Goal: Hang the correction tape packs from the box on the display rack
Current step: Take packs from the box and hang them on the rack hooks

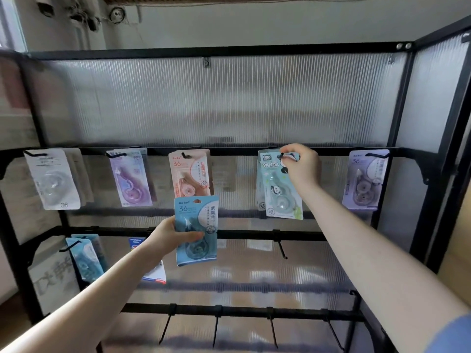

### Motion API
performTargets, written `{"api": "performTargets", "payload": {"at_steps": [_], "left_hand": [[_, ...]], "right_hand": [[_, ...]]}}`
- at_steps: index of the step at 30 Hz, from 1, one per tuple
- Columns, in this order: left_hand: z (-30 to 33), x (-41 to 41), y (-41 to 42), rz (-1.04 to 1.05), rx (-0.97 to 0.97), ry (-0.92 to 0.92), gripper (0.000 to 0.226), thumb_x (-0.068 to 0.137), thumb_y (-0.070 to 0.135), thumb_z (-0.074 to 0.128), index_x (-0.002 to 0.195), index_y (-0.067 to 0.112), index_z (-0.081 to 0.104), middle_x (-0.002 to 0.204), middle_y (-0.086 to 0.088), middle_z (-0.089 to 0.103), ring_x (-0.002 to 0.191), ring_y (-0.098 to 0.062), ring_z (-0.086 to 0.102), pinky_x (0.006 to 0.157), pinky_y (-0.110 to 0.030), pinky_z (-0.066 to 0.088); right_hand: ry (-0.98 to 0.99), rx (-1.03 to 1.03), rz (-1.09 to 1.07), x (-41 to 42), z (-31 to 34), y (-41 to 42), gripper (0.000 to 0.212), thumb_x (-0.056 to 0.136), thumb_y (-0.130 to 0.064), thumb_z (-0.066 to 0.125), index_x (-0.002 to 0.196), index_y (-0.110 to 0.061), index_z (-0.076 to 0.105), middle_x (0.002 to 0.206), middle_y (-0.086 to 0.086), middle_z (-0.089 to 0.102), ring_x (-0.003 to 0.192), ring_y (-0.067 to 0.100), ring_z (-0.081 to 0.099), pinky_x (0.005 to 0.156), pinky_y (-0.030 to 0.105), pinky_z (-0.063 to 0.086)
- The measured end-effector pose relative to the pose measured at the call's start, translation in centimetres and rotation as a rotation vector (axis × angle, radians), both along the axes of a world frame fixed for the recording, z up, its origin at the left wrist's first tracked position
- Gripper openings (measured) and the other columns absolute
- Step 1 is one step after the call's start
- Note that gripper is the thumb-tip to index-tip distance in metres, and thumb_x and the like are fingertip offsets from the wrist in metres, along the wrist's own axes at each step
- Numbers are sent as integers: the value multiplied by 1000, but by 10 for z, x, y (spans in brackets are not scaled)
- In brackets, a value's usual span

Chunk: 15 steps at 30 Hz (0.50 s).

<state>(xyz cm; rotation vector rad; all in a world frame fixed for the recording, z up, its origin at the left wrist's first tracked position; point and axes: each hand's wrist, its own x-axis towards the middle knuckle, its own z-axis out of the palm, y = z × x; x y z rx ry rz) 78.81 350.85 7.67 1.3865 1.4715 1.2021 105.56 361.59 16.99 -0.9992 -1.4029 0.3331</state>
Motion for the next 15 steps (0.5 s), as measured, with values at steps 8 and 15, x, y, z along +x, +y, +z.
{"api": "performTargets", "payload": {"at_steps": [8,15], "left_hand": [[-1,-9,-4,51,9,20,27,78,3,74,101,12,64,97,-5,74,90,-25,71,84,-44,56],[-4,-14,-17,76,30,-1,23,79,0,72,96,11,64,94,-7,73,85,-24,70,75,-36,57]], "right_hand": [[-332,134,-345,-6,-4,0,28,84,-6,60,110,-13,69,106,10,58,104,31,50,84,33,36],[-677,507,-444,-7,-16,-17,33,71,3,71,103,-4,67,97,13,63,91,33,58,85,35,40]]}}
